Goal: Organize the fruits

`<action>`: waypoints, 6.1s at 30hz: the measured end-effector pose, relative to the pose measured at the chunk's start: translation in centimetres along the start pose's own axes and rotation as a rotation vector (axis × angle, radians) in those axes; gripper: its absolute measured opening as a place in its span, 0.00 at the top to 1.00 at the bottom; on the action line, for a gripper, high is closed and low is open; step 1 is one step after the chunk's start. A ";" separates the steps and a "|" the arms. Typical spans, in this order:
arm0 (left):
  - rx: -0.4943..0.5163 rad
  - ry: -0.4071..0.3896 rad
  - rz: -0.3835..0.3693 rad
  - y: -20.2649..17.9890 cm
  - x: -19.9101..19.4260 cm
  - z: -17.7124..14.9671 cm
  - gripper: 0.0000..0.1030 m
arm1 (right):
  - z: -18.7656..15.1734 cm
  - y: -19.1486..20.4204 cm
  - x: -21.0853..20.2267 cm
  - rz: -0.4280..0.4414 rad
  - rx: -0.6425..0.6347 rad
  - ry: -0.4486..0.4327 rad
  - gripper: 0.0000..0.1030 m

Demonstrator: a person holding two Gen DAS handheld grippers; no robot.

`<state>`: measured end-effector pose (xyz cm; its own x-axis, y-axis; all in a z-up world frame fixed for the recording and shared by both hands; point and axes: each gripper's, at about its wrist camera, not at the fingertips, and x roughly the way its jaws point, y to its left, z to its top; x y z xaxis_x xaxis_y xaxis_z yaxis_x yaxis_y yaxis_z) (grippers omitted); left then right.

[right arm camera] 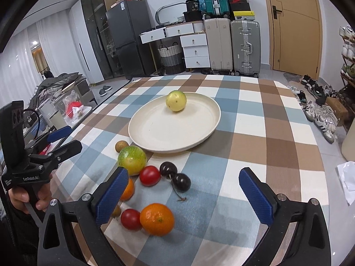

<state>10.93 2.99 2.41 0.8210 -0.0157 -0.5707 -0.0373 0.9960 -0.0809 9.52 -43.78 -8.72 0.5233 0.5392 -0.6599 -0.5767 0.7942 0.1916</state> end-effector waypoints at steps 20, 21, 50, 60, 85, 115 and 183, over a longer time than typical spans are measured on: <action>0.088 0.131 -0.076 -4.5 1.5 -3.8 0.01 | -4.4 0.7 -0.2 0.002 0.050 0.066 0.02; 0.091 0.138 -0.080 -4.6 1.7 -3.9 0.01 | -4.6 0.6 -0.2 0.003 0.054 0.068 0.02; 0.169 0.327 -0.208 -7.4 4.7 -5.9 0.50 | -5.5 1.1 2.0 0.044 0.048 0.142 0.23; 0.156 0.323 -0.245 -7.3 4.6 -5.7 0.77 | -5.1 0.8 2.1 0.087 0.067 0.136 0.35; 0.073 0.186 -0.226 -4.8 1.7 -3.5 0.77 | -5.1 1.4 1.8 0.154 0.060 0.114 0.61; 0.010 0.010 -0.098 -1.4 4.2 4.2 0.77 | 2.4 0.6 -0.3 0.152 0.023 -0.066 0.61; -0.002 0.085 -0.013 -0.4 16.5 5.8 0.71 | 6.3 -3.8 11.1 0.064 0.089 -0.074 0.53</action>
<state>27.80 2.84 -2.25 0.7701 -0.0357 -0.6369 -0.0281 0.9956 -0.0898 21.48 -39.03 -12.22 0.5340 0.6062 -0.5894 -0.5543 0.7774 0.2973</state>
